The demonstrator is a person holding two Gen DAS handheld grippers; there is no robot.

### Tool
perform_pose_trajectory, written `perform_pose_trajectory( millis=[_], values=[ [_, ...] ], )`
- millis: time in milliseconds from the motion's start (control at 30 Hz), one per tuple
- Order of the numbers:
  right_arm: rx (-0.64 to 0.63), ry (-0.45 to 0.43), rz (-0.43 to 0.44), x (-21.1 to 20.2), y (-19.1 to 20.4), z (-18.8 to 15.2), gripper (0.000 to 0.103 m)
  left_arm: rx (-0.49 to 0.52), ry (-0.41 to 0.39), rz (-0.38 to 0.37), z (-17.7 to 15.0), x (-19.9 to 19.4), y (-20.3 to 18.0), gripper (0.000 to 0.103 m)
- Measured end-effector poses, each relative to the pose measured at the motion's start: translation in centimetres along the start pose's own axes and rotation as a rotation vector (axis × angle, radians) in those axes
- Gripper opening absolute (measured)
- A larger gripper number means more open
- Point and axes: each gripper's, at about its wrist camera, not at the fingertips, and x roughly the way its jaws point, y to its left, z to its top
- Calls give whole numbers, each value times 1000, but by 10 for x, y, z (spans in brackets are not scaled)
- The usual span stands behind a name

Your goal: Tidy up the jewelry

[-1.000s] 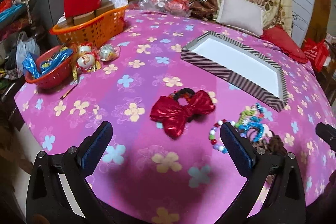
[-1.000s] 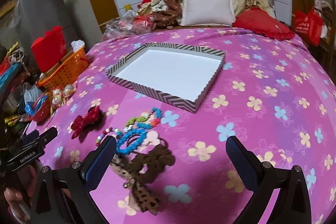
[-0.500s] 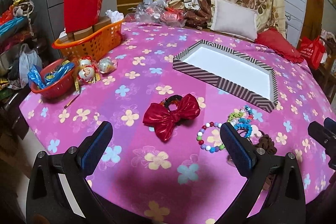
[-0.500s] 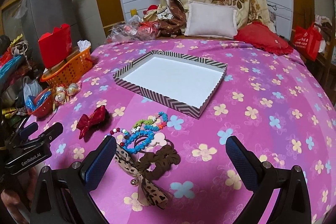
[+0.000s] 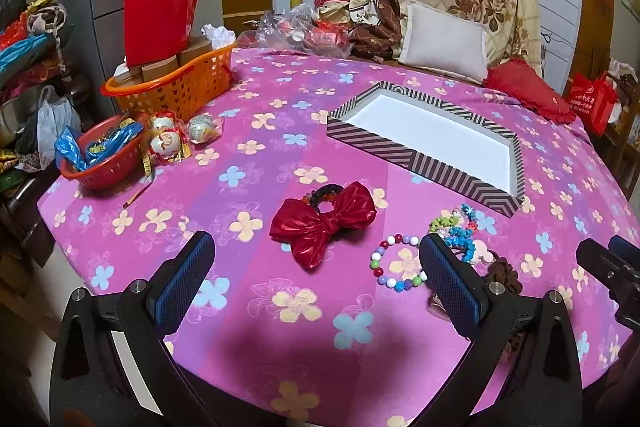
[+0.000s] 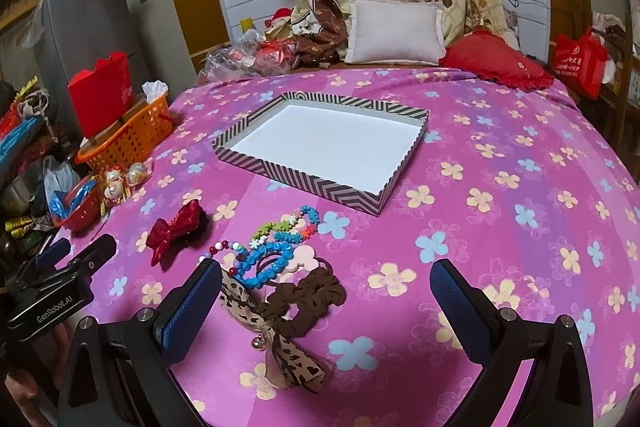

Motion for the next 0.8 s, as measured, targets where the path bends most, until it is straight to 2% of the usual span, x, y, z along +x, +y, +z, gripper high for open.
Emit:
perform_pose_trajectory(
  millis=[800],
  values=[
    [-40,45,-13,16,6,-6,103,-7,63,-16,-10,17,-3,102]
  ],
)
